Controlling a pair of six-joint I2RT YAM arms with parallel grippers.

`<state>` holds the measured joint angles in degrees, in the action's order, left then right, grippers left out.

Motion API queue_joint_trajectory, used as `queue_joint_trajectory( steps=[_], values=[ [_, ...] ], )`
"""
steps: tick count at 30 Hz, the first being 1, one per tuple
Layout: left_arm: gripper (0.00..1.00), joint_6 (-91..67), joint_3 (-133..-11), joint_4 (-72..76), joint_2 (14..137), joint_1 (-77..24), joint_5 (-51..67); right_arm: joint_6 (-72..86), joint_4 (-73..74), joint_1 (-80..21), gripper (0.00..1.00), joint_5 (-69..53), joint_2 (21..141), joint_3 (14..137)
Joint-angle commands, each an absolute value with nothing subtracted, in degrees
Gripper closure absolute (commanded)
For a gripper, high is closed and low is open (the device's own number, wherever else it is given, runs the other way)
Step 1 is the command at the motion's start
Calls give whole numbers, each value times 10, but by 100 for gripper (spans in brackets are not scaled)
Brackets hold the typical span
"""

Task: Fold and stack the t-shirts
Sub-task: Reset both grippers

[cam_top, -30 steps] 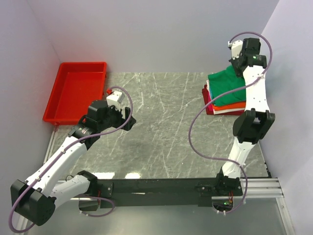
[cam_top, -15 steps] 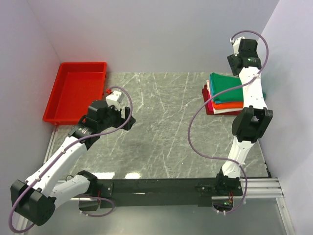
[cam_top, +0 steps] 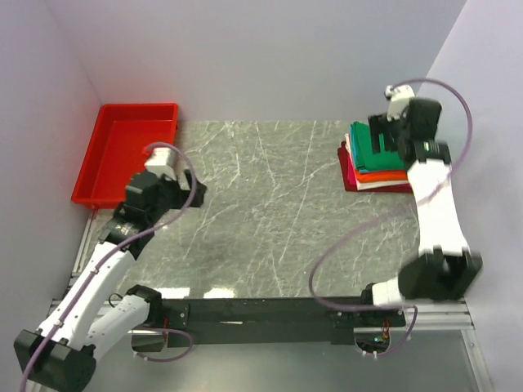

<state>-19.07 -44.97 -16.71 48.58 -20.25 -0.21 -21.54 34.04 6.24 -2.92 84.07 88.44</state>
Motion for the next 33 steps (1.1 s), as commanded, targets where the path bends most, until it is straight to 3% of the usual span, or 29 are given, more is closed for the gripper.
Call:
queue_joint_trajectory(
  steps=[1,5,10,33],
  values=[
    [1,-235,-456,-139,476,-118,54,-119,196,67,12,-49,677,764],
    [1,-249,-431,-136,437,22,120,-56,123,69,12,58,526,596],
    [0,-225,-411,-154,416,27,76,-2,147,69,11,126,393,535],
    [1,-208,-392,-144,385,26,83,-14,166,69,9,170,328,474]
  ],
)
